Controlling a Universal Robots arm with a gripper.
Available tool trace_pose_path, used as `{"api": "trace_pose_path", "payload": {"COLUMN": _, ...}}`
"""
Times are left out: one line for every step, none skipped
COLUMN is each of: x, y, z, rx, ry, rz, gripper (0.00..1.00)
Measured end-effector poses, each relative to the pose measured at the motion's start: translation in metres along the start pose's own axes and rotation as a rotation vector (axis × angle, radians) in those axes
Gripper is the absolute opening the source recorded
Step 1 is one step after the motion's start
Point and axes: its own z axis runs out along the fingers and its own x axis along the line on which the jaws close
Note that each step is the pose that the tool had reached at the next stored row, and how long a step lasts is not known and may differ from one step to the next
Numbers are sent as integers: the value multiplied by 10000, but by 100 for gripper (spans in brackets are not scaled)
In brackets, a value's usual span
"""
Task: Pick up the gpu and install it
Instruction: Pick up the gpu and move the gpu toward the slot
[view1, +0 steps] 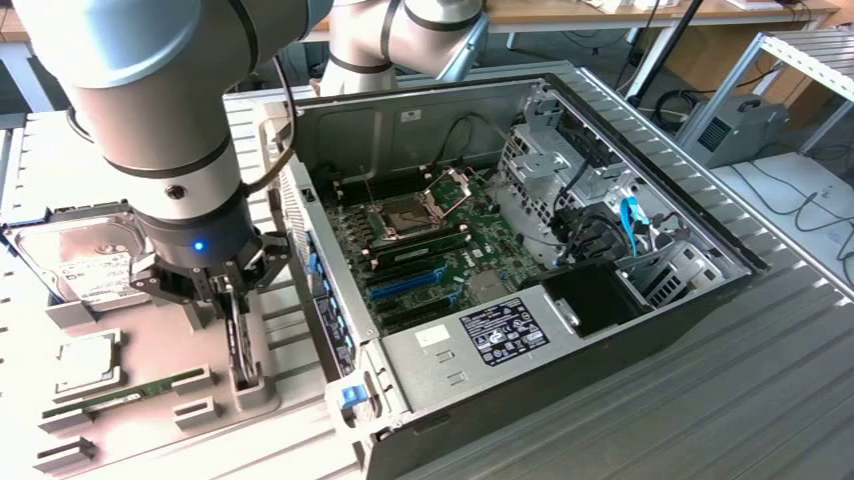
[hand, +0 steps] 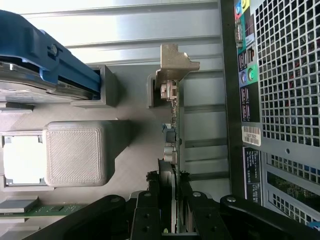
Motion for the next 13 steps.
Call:
{"api": "trace_pose_path", "payload": {"x": 0, "y": 0, "z": -8, "rx": 0, "ry": 0, "rz": 0, "gripper": 26}}
{"api": "trace_pose_path", "payload": {"x": 0, "y": 1, "z": -18, "rx": 0, "ry": 0, "rz": 0, "gripper": 26}}
{"api": "trace_pose_path", "payload": {"x": 0, "y": 1, "z": -25, "rx": 0, "ry": 0, "rz": 0, "gripper": 26}}
{"api": "trace_pose_path", "payload": {"x": -1, "y": 2, "z": -34, "rx": 0, "ry": 0, "rz": 0, "gripper": 26}}
{"api": "trace_pose_path", "payload": {"x": -1, "y": 2, "z": -42, "rx": 0, "ry": 0, "rz": 0, "gripper": 26}}
{"api": "trace_pose_path", "payload": {"x": -1, "y": 3, "z": -55, "rx": 0, "ry": 1, "rz": 0, "gripper": 26}}
{"api": "trace_pose_path", "payload": {"x": -1, "y": 4, "z": -65, "rx": 0, "ry": 0, "rz": 0, "gripper": 26}}
{"api": "trace_pose_path", "payload": {"x": -2, "y": 4, "z": -75, "rx": 0, "ry": 0, "rz": 0, "gripper": 26}}
{"api": "trace_pose_path", "payload": {"x": -2, "y": 5, "z": -83, "rx": 0, "ry": 1, "rz": 0, "gripper": 26}}
{"api": "trace_pose_path", "payload": {"x": -2, "y": 5, "z": -93, "rx": -1, "ry": 0, "rz": 0, "gripper": 26}}
{"api": "trace_pose_path", "payload": {"x": -2, "y": 6, "z": -102, "rx": -1, "ry": 0, "rz": 0, "gripper": 26}}
{"api": "trace_pose_path", "payload": {"x": -2, "y": 6, "z": -111, "rx": 0, "ry": 1, "rz": 0, "gripper": 26}}
{"api": "trace_pose_path", "payload": {"x": -2, "y": 6, "z": -120, "rx": 0, "ry": 0, "rz": 0, "gripper": 26}}
